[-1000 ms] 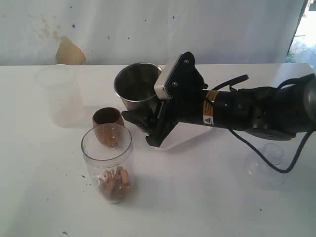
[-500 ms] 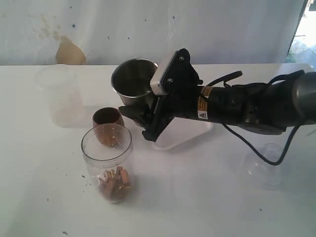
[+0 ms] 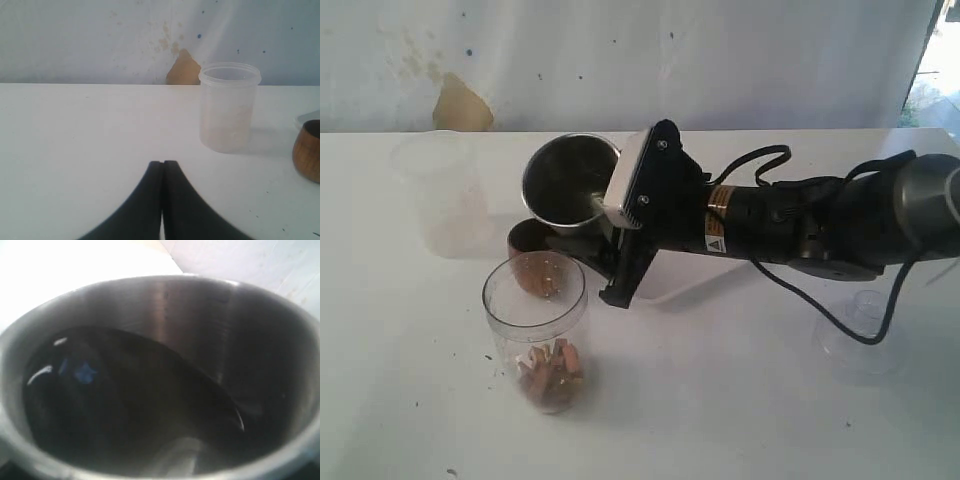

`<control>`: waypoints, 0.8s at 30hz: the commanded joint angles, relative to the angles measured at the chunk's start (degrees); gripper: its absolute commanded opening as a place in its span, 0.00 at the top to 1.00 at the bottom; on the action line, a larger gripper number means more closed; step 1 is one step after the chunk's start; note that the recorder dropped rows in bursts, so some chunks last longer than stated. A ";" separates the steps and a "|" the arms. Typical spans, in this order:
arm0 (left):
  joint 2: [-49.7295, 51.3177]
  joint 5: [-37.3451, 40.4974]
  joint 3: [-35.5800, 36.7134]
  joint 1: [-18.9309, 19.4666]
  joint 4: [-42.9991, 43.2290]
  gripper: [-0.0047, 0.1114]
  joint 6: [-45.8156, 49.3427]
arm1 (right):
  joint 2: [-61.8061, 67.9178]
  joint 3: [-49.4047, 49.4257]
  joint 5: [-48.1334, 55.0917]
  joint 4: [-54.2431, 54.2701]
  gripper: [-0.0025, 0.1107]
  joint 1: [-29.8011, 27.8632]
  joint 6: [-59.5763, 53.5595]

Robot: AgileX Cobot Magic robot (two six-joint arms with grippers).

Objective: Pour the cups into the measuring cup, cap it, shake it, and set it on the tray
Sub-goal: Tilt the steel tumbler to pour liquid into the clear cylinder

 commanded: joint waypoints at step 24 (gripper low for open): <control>-0.26 -0.46 0.24 -0.02 0.10 0.96 0.00 | -0.77 -4.87 -1.01 2.98 0.98 0.11 -20.31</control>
